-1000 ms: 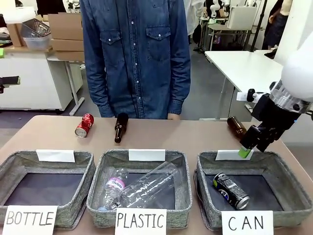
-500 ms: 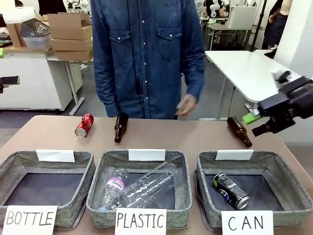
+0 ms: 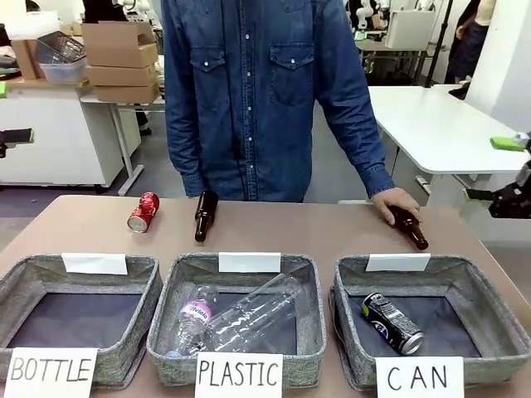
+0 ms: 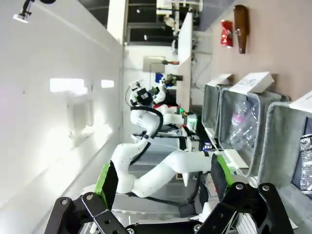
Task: Sort the can waste into the basket.
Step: Pick up the can waste from the table and place it in the right Fabric basket.
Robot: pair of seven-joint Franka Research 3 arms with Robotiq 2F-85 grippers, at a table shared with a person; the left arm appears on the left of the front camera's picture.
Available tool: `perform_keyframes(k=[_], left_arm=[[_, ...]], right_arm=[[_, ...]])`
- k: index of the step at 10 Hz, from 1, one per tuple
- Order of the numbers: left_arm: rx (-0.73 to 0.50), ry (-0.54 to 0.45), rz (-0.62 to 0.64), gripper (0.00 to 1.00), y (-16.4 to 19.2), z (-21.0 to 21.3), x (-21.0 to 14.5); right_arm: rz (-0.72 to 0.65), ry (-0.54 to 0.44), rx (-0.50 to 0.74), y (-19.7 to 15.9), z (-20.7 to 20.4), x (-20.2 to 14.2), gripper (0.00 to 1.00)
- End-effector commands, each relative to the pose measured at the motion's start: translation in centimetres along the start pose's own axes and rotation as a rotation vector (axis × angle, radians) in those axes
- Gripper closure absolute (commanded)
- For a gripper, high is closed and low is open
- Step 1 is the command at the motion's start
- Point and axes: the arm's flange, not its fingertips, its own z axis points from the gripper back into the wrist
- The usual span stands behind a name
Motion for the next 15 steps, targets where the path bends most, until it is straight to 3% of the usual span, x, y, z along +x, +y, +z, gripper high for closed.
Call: perform_keyframes(k=[1,15], left_arm=[[-0.021,-0.009,-0.019,0.0,-0.06,-0.15,0.06],[-0.021,-0.009,-0.019,0.0,-0.06,-0.15,0.06]], right_arm=[[0.08,0.081,-0.121,1.53,-2.22,-0.73,0.0],[0.08,0.081,-0.121,1.53,-2.22,-0.73,0.0]])
